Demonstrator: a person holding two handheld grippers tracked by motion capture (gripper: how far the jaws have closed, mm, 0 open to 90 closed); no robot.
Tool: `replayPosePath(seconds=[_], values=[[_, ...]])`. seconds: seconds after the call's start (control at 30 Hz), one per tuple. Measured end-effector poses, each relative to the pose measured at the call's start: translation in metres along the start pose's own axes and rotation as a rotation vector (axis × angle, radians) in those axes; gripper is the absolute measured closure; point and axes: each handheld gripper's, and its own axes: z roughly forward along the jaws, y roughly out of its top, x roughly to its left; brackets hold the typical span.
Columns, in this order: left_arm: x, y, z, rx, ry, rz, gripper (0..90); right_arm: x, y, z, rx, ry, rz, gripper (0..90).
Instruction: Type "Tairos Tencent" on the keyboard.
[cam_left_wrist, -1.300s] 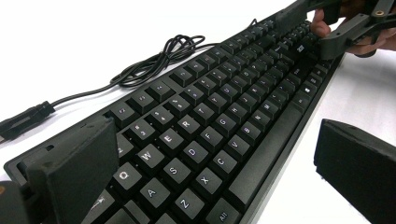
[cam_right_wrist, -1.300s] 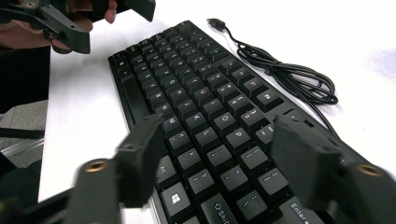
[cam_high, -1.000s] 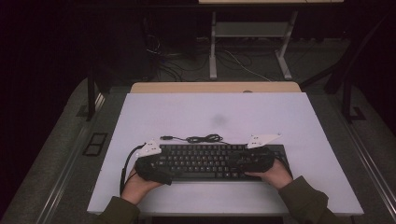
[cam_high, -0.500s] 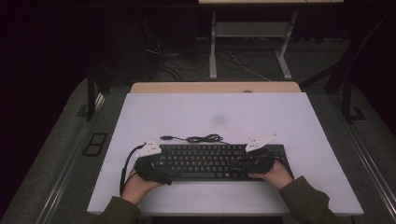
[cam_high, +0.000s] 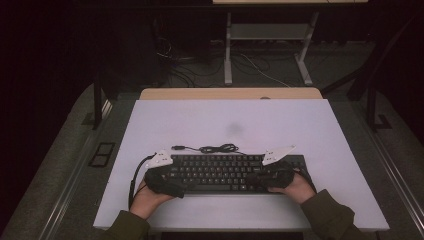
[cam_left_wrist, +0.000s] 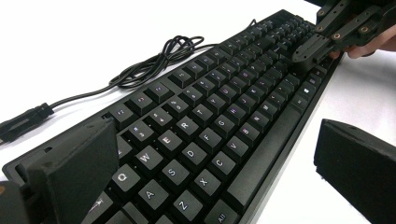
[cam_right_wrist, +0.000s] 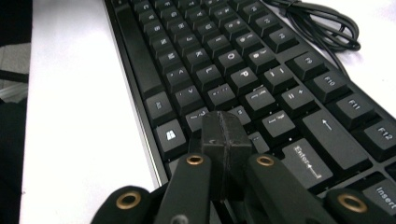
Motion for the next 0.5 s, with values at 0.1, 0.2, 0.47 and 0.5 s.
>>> replayPosePath(seconds=[0.1, 0.2, 0.47, 0.5], values=[[-0.0001, 0.0006, 0.0002, -0.004, 0.001, 0.001, 0.0, 0.0006, -0.0006, 0.0002, 0.008, -0.007, -0.010, 89.2], [-0.0005, 0.0013, 0.0006, -0.004, 0.001, 0.001, 0.0, 0.0009, -0.0012, 0.0012, 0.012, -0.008, -0.018, 89.3], [-0.0007, 0.0034, 0.0030, -0.006, 0.002, 0.004, 0.0, 0.0011, -0.0019, 0.0017, 0.013, -0.010, -0.020, 89.3], [-0.0007, 0.0038, 0.0034, -0.006, 0.000, 0.007, 0.0, 0.0011, -0.0019, 0.0017, 0.013, -0.010, -0.020, 89.3]])
